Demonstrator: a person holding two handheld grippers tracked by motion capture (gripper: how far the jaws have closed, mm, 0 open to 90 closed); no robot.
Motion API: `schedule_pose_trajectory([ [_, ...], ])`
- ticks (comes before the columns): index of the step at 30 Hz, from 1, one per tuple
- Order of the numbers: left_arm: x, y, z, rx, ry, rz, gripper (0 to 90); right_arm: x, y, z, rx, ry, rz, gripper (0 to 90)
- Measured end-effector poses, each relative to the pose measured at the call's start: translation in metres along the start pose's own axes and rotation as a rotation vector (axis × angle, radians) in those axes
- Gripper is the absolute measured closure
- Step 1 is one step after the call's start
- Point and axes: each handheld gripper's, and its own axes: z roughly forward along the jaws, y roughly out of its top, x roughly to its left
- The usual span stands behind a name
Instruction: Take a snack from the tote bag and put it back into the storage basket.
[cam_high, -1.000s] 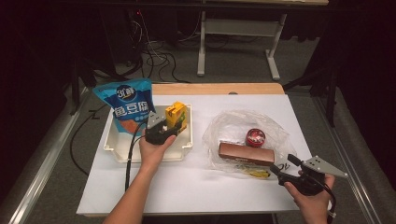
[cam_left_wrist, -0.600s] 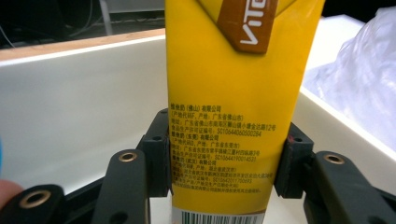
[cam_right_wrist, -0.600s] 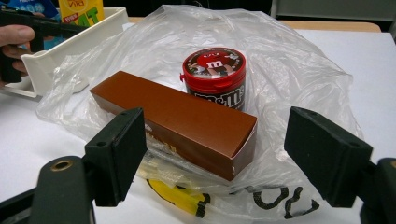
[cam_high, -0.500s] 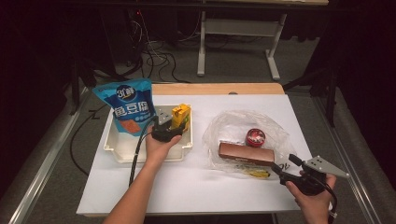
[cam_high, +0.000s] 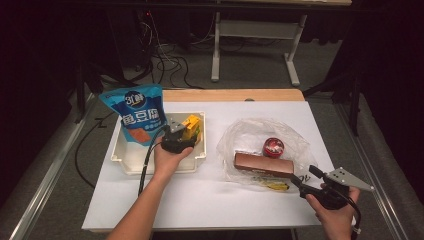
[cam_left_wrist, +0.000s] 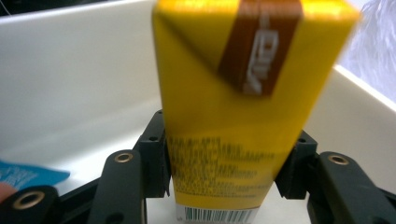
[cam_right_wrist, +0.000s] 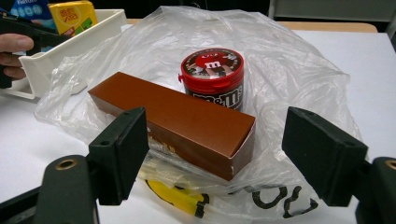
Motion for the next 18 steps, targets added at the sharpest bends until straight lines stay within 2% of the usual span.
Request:
schedule_pose_trajectory([
  [3,-0.003,0.0,-0.002,0.01,0.002,0.028,47.8,0.001,-0.001,0.001,0.002,0.003,-0.001,23.5],
  [6,-0.003,-0.001,-0.004,0.003,-0.009,0.008,45.5,0.003,-0.001,0.002,0.004,0.002,-0.009,23.7],
  [7,-0.002,0.0,-0.007,-0.008,-0.028,-0.022,42.6,0.003,-0.001,0.002,0.002,0.002,-0.011,23.7],
  [8,-0.002,0.001,-0.009,-0.01,-0.03,-0.034,37.4,0.004,0.0,0.001,0.002,0.007,-0.017,23.7],
  [11,-0.003,0.003,-0.019,-0.009,-0.015,-0.031,26.8,0.005,0.0,0.0,0.0,0.012,-0.026,23.4],
  [13,-0.002,0.002,-0.031,-0.016,-0.002,-0.03,26.0,0.004,0.0,0.001,-0.002,0.016,-0.025,23.4],
  [15,0.0,-0.002,-0.041,-0.04,-0.014,-0.048,26.6,0.003,-0.001,0.003,0.002,0.019,-0.013,23.3],
  [18,0.002,-0.012,-0.052,-0.043,-0.017,-0.056,29.8,0.005,0.0,0.004,0.003,0.018,-0.008,23.3],
])
